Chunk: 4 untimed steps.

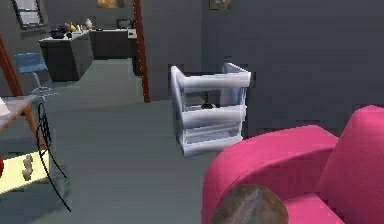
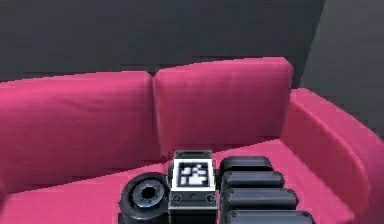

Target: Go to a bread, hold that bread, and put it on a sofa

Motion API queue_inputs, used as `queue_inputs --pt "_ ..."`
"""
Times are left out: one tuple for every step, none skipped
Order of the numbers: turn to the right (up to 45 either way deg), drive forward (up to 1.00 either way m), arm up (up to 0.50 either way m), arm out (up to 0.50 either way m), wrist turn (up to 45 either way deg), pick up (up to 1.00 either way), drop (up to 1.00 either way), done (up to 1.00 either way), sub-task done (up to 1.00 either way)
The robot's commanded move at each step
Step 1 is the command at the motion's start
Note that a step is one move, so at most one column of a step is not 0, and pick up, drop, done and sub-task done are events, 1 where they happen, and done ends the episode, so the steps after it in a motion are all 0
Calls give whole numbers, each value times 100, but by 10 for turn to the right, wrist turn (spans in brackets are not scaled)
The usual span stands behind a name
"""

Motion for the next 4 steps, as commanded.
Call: queue_inputs --pt "-30 0 0 0 0 0 0 0 0" --pt "0 0 0 48 0 0 0 0 0" --pt "0 0 0 0 450 0 0 0 0" --pt "0 0 0 0 450 0 0 0 0"
